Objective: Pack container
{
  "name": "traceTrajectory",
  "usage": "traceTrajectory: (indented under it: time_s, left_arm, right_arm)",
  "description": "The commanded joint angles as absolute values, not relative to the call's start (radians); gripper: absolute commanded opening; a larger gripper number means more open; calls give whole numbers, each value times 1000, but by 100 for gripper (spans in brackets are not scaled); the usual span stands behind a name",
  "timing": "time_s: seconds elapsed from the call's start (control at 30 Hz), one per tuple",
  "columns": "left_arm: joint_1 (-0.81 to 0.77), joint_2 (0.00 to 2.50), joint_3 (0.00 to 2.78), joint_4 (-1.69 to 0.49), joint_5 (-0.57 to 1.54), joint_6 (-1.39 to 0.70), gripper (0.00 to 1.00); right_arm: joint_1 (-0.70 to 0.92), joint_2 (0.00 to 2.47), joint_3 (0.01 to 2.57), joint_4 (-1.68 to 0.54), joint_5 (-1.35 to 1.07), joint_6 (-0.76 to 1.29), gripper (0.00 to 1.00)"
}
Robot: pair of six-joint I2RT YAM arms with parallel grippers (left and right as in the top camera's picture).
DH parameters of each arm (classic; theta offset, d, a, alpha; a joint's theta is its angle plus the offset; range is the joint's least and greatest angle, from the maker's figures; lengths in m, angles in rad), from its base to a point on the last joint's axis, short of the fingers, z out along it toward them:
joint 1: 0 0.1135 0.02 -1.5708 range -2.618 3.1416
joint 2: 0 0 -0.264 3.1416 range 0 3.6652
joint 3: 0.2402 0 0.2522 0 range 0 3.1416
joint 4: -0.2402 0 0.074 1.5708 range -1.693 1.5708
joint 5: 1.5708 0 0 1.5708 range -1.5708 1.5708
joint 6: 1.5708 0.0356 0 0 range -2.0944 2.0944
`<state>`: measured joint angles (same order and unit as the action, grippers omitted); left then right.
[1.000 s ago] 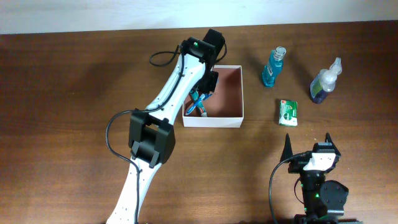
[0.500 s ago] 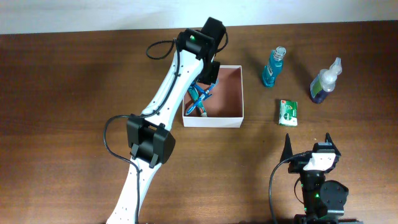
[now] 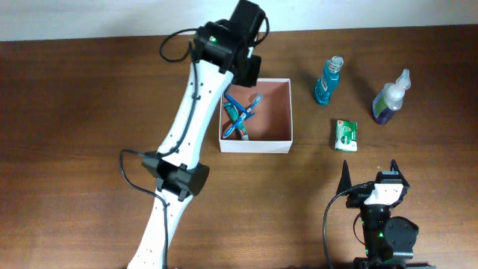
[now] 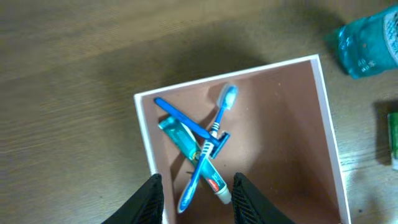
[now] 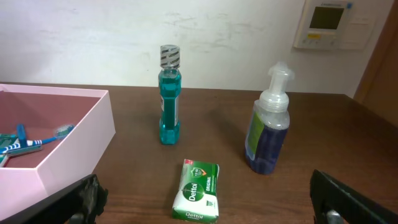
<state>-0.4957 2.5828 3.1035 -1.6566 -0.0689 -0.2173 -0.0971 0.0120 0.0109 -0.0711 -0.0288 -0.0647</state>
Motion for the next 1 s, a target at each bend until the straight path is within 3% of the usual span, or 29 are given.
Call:
traceTrajectory:
  time_s: [0.0, 0.27, 0.83, 0.97]
  left_arm:
    - [-449, 2563, 3140, -1678, -96, -215, 40]
    - [-352, 2495, 3140, -1687, -110, -215, 43]
    - [-37, 2431, 3136, -1687, -136, -215, 69]
    - [31, 2431, 3134, -1687, -136, -215, 71]
  right_arm:
    - [-92, 3, 6, -75, -41, -71, 98]
    - [-92, 3, 6, -75, -42, -71, 98]
    - [-92, 3, 6, -75, -42, -71, 98]
    - [-92, 3, 6, -75, -42, -71, 98]
